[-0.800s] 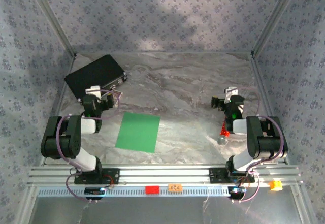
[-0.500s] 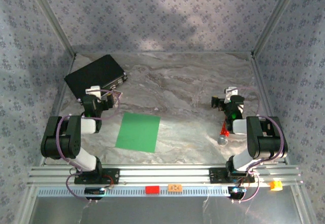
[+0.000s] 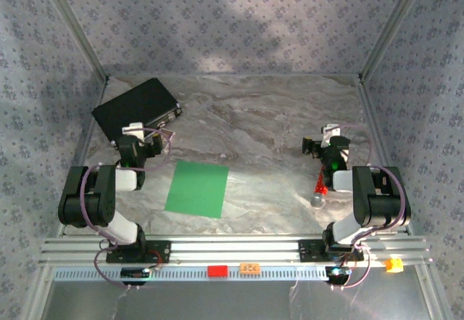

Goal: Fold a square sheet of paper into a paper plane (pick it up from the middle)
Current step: Move the square sheet of paper to the center of the table.

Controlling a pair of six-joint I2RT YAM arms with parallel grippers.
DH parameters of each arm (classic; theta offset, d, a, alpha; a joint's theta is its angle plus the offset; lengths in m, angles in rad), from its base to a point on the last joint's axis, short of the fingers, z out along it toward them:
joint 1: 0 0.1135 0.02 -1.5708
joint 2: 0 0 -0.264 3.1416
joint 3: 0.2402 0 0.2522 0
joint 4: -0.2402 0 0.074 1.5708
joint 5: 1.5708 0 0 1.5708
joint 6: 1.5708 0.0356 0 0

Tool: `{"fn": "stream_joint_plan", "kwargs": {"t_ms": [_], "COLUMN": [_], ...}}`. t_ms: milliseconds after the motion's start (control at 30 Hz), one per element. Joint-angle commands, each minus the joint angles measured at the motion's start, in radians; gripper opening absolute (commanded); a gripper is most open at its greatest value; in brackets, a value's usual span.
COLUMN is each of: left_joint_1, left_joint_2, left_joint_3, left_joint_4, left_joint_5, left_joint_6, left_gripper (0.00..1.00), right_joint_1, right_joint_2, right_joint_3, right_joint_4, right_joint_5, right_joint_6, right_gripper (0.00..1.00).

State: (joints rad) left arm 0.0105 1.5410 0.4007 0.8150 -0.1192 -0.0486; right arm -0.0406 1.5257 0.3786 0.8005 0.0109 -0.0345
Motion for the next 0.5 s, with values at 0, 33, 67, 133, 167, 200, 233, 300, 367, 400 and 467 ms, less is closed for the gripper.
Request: {"fn": "stream_joint_plan", "kwargs": {"t_ms": [0,33,67,133,167,200,233,300,367,400,467], "left_joint_1": [-0.001,-0.002,-0.002,-0.003,-0.003,-0.003,-0.003,-0.003,-0.003,-0.003,-0.003], "left_joint_2": [-0.008,-0.008,-0.012,-0.033,-0.041,-0.047,-0.049,-0.05,-0.052,-0.055,-0.068], "left_joint_3": [0.001,0.0,0.0,-0.005,-0.009,-0.013,-0.018,-0.022,-0.028,-0.034,-0.041], "left_joint_4": [0.022,0.024,0.024,0.013,0.013,0.018,0.026,0.032,0.037,0.045,0.048], "left_joint_5": [0.024,0.028,0.029,0.032,0.031,0.031,0.032,0.032,0.032,0.031,0.039], "left_joint_6": [0.01,0.013,0.015,0.013,0.012,0.012,0.012,0.013,0.012,0.012,0.016], "left_gripper": [1.0,1.0,1.0,1.0,1.0,1.0,1.0,1.0,1.0,1.0,1.0], "right_joint_1": [0.004,0.004,0.006,0.009,0.01,0.01,0.011,0.011,0.011,0.011,0.014], "right_joint_2": [-0.004,-0.005,-0.005,-0.004,-0.005,-0.005,-0.004,-0.005,-0.005,-0.005,-0.01], "right_joint_3": [0.018,0.017,0.016,0.017,0.017,0.017,0.016,0.017,0.016,0.017,0.012], "right_joint_4": [0.0,0.002,0.002,0.003,0.003,0.003,0.002,0.003,0.003,0.004,0.009], "right_joint_5": [0.003,0.004,0.007,0.013,0.013,0.014,0.015,0.016,0.015,0.015,0.016], "right_joint_6": [0.004,0.004,0.003,0.001,0.001,0.0,0.0,-0.001,-0.001,0.0,-0.002], "right_gripper": [0.99,0.99,0.99,0.99,0.99,0.99,0.99,0.99,0.99,0.99,0.98]}}
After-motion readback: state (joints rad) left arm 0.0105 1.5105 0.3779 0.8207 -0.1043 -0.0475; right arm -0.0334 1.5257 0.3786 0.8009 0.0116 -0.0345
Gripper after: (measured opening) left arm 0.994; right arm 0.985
